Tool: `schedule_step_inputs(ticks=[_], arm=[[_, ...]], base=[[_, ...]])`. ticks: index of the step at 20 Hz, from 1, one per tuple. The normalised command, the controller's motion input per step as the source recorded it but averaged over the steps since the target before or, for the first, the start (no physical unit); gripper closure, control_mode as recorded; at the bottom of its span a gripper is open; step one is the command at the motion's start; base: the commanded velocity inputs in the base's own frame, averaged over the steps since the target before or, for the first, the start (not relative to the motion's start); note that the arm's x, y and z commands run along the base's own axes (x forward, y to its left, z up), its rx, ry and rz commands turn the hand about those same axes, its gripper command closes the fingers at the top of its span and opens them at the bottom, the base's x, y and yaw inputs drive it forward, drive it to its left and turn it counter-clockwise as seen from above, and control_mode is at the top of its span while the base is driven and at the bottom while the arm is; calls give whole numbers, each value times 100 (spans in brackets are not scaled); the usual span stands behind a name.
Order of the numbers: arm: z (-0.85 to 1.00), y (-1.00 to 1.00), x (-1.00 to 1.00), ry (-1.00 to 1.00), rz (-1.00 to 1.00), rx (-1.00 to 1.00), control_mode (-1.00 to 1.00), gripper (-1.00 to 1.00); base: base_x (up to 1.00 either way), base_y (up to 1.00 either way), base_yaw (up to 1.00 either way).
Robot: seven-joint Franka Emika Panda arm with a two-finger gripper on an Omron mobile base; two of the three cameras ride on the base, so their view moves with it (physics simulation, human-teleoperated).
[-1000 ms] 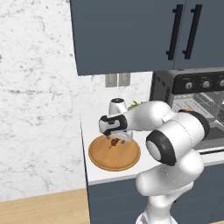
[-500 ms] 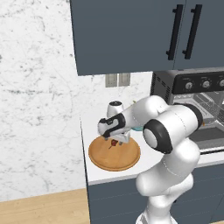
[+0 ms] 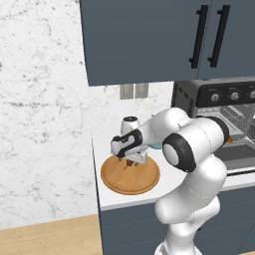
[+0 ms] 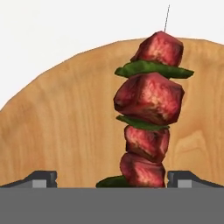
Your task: Pick up the kebab skewer and baguette bread, and place them inside the toaster oven. Close the toaster oven door and start by setting the timer.
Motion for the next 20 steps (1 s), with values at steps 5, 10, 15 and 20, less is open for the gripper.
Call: schedule_step_inputs(ticks=[5,10,15,20], arm=[[-10,4,0,0,0,0,-100,100],[-11,5,0,0,0,0,-100,100],[-3,0,0,0,0,2,-100,100],[19,-2,-1,1,1,8,-100,100]], base=[[0,0,0],[0,0,0],[0,0,0],[0,0,0]])
